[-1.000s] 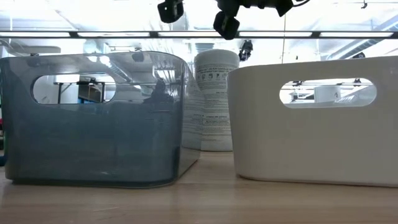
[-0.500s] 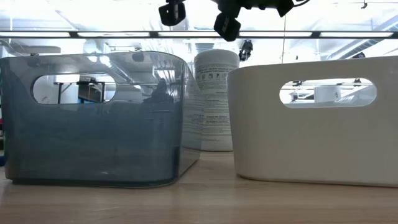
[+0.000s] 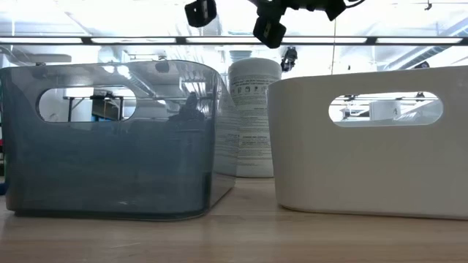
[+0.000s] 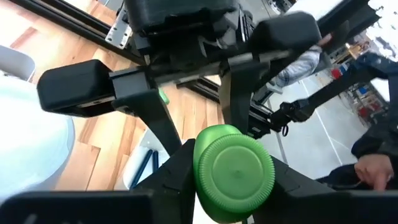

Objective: Pick & Place Travel size toiletries
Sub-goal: Put the green shampoo bottle into the bottom black bin

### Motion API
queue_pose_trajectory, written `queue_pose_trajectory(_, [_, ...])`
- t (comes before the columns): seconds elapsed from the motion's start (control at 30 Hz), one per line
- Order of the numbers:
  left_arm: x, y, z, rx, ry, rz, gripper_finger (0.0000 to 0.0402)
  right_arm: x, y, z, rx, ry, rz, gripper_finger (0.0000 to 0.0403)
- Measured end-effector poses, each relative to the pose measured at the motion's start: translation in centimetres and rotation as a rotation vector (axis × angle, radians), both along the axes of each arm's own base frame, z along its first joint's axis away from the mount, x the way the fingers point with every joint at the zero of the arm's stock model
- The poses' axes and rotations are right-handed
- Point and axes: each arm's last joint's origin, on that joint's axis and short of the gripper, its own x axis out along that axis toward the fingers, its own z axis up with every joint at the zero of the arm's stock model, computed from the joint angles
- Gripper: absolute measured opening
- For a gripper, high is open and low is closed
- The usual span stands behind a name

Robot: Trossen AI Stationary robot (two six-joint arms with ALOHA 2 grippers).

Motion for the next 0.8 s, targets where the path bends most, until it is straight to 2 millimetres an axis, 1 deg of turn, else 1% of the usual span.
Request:
queue_pose_trajectory(0.17, [-0.9,-1.1,-0.1,0.078,0.020,-0.065,0.0110,-0.8,-0.1,0.6,-0.005,-0.001,0.013,0.0219])
queue_pose_trajectory(0.37, [-1.0,-3.6,-0.4,0.257,-0.014,-0.205,0.0110,-2.6,-0.4,1.2,-0.054,0.005,-0.007,0.0252])
queue_pose_trajectory(0.43, [-1.1,-4.4,-0.5,0.331,-0.017,-0.219,0.0110,-3.3,-0.4,1.5,-0.063,0.008,-0.031,0.0259])
queue_pose_trajectory(0.53, [-1.2,-5.3,-0.8,0.397,-0.002,-0.230,0.0110,-4.4,-0.3,1.7,-0.080,0.003,-0.070,0.0267])
queue_pose_trajectory(0.8, [-1.7,-6.8,-1.3,0.433,0.053,-0.248,0.0110,-7.4,0.0,1.8,-0.096,-0.004,-0.192,0.0277])
